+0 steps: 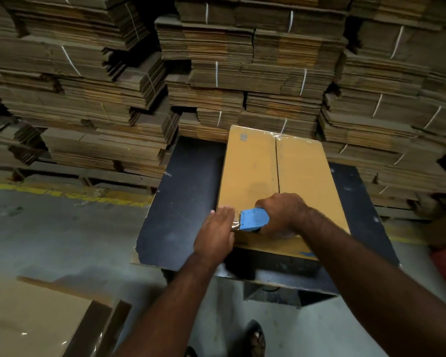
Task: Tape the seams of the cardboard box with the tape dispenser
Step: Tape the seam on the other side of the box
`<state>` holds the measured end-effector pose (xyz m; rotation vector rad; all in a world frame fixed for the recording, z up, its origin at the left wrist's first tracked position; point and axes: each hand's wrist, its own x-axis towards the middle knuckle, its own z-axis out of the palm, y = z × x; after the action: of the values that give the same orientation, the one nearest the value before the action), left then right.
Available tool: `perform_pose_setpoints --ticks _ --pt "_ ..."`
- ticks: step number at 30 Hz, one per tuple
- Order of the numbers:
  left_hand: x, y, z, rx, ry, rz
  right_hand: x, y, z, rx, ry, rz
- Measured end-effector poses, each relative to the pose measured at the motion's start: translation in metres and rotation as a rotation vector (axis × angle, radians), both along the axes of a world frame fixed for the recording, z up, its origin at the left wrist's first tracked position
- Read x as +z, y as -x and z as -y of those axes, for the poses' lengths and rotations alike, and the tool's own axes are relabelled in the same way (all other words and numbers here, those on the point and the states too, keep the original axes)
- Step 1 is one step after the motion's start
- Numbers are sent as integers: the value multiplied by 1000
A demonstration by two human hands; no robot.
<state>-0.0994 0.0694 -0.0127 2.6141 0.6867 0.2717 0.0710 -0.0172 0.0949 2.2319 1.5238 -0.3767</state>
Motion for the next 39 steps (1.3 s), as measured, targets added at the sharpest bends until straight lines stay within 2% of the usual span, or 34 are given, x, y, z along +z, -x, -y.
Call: perform_pose_setpoints --ticks 3,9,15,22,27,36,39 --pt "-10 -4 -4 4 -148 -31 1 6 0 -10 10 -10" --pt "-14 -11 -26 -7 -290 -10 2 6 3 65 -146 -65" --pt "-14 -15 -18 -26 -253 -95 10 -7 1 171 -163 -41" --pt "-10 -10 -20 33 -322 -93 16 -31 9 263 -143 -76" --pt "-16 -13 -16 46 -330 -39 16 -60 47 198 -141 -118" --pt "-19 -16 4 83 -319 -110 9 -54 38 202 -82 -100" --pt "-17 -24 20 28 -341 -100 15 -53 33 218 -60 -95"
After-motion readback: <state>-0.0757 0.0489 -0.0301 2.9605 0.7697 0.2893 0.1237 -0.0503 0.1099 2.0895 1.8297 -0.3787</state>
